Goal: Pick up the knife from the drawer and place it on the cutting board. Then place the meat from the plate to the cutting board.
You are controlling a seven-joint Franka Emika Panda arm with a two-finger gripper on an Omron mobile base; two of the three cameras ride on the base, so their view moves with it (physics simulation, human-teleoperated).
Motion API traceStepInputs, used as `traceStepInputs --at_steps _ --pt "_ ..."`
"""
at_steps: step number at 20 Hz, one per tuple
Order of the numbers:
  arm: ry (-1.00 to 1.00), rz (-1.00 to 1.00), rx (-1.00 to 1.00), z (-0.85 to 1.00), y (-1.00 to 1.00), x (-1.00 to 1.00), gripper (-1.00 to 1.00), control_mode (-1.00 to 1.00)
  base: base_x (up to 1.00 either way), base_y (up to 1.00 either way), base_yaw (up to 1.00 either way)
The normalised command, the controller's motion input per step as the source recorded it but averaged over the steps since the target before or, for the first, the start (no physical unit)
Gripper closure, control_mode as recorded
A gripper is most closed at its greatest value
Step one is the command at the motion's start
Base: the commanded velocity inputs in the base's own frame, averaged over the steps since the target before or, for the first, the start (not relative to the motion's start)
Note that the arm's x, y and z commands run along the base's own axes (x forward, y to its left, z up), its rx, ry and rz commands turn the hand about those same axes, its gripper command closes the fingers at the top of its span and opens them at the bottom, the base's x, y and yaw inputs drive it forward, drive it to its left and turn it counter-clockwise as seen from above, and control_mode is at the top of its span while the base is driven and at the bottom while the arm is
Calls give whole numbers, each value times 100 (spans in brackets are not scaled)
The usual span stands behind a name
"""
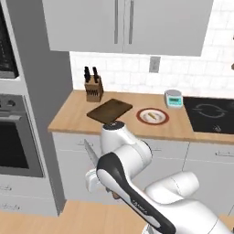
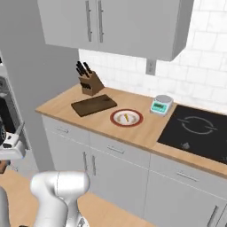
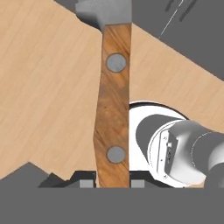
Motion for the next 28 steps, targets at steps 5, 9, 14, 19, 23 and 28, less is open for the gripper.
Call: traceStepInputs --at_steps 5,9,14,19,23,28 --pt "0 0 0 0 0 0 100 100 57 26 -58" --pt "0 0 0 0 0 0 100 100 53 10 -54" --pt "0 0 0 0 0 0 100 100 30 71 -38" --pt "0 0 0 0 0 0 100 100 5 79 -20" --pt "0 0 0 0 0 0 100 100 49 21 -12" --pt "0 0 0 0 0 0 100 100 36 16 -3"
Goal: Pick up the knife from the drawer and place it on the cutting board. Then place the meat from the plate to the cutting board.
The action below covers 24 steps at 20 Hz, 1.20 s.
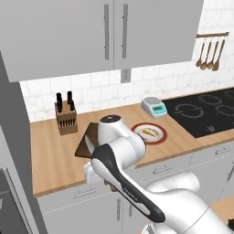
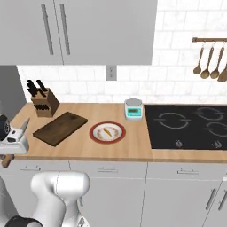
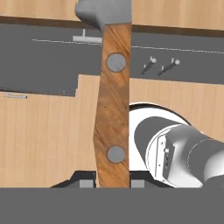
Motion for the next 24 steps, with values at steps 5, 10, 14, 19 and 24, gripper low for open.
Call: traceStepInputs --at_steps 5,10,14,19,24 --pt "0 0 0 0 0 0 100 100 11 18 0" --pt "0 0 1 12 1 38 100 -100 20 2 0" --pt "0 -3 2 23 0 82 100 -100 0 0 0" --pt "0 -17 2 17 -4 100 100 -100 0 0 0" --pt "5 -31 0 -8 -2 100 100 -100 0 0 0"
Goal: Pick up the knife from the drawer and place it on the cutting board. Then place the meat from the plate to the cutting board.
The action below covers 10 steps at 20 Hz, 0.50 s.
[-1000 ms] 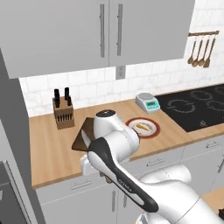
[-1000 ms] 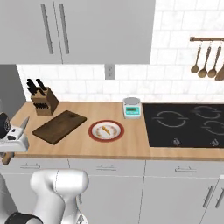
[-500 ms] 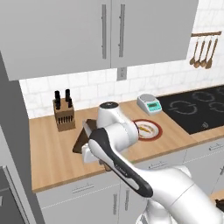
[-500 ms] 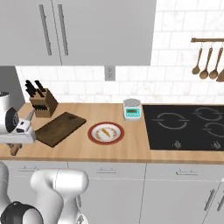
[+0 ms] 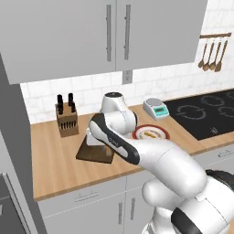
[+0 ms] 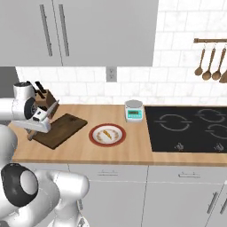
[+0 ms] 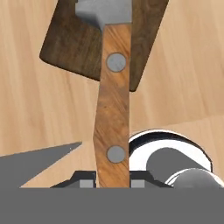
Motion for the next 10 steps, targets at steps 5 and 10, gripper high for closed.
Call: traceStepInputs --at_steps 5,10 --pt "5 -20 1 -29 14 100 100 -100 0 0 0" --pt "0 -13 0 -62 21 100 100 -100 0 0 0"
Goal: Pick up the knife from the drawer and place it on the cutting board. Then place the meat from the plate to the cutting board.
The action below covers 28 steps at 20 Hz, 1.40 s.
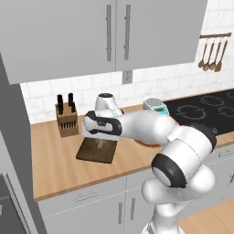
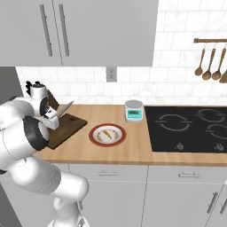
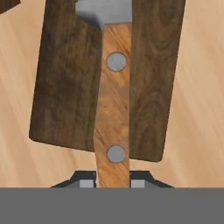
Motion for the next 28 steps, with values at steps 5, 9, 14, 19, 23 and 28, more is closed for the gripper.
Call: traceStepInputs --at_steps 5,9,14,19,23,28 --pt "0 -5 0 -75 21 73 100 -100 0 0 0" --pt "5 0 0 -49 33 62 100 -100 0 0 0" --pt "20 0 2 -18 38 16 100 -100 0 0 0" --pt "10 0 5 -4 3 -1 -100 -100 0 0 0" --pt "-2 -3 6 27 -61 -35 -100 -100 0 0 0" --pt "-9 -2 1 26 -96 -99 -100 -100 0 0 0"
